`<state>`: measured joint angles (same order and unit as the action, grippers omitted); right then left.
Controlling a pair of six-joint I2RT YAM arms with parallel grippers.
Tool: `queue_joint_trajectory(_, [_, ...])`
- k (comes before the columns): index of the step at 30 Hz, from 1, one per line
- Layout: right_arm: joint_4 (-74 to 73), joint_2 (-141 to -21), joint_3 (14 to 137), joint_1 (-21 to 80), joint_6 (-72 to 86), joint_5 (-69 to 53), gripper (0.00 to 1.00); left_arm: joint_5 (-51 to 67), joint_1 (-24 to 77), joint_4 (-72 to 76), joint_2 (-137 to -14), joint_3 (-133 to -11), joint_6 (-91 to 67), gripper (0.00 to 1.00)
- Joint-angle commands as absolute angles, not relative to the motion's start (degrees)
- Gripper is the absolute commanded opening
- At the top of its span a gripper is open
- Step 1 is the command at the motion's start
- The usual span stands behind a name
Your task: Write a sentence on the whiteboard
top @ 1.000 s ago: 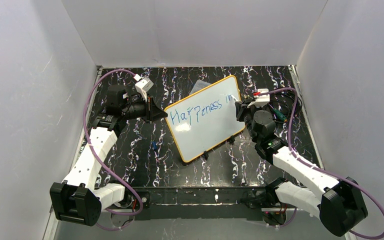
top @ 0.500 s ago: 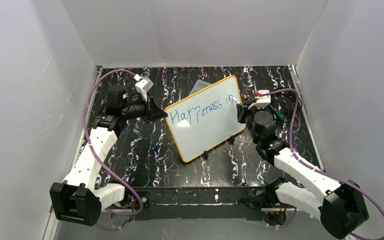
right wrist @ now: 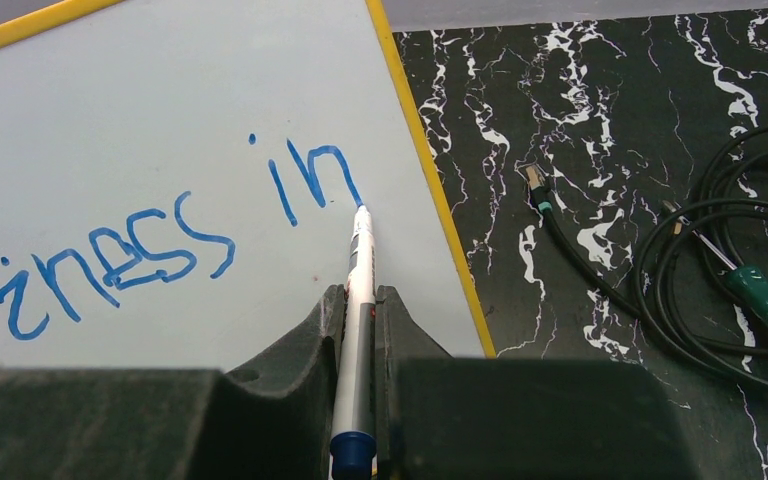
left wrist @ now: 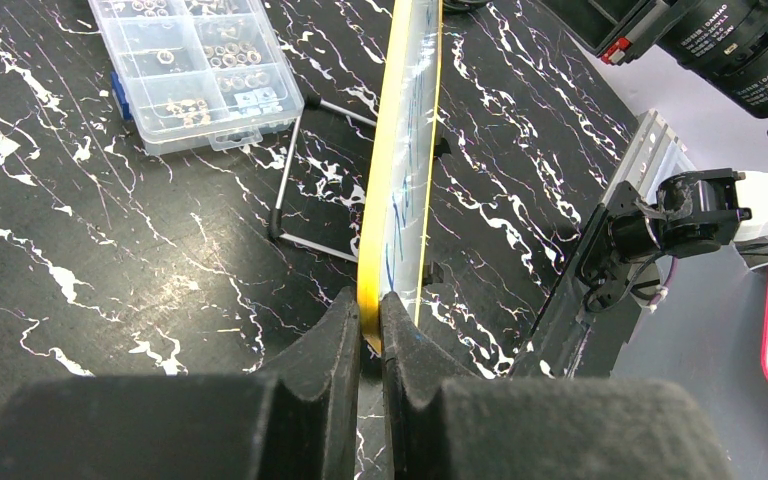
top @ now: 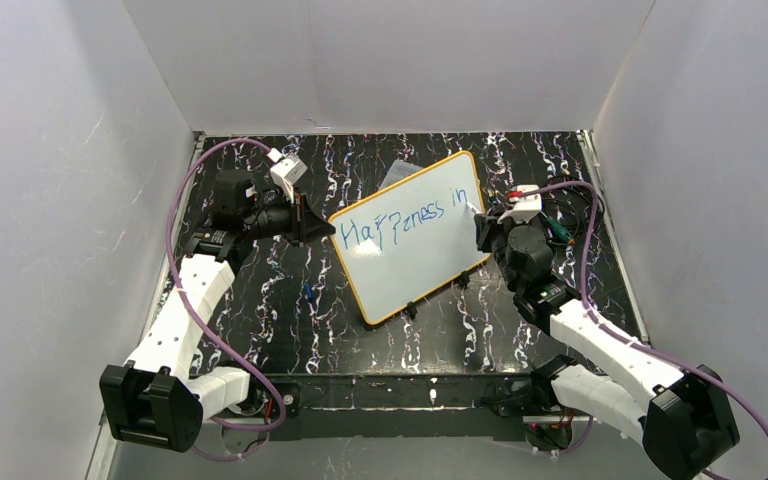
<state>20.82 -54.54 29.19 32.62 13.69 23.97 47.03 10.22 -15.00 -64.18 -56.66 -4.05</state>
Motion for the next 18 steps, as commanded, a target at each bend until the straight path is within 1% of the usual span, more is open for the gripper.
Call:
queue_joint_trajectory(1, [19.20, -52.67, 30.86, 32.52, 12.94, 23.84, 0.01, 48.82, 10.63, -14.25, -62.49, -56.27, -2.32, 0.00])
queue_joint_trajectory(9, [14.16, -49.41, 33.28, 32.52, 11.69, 20.81, 0.01, 48.69, 10.62, -14.24, -62.16, -56.03, -2.34, 0.00])
queue_joint_trajectory(13, [9.52, -47.29, 34.48, 32.52, 11.74, 13.10, 0.01, 48.47, 10.63, -14.24, -61.83, -55.90, -2.47, 0.00])
queue_joint_trajectory(18, [7.30, -45.23, 33.40, 32.52, 13.61, -0.48, 0.01, 48.51, 10.63, -14.22, -61.79, -55.91, -2.56, 0.00])
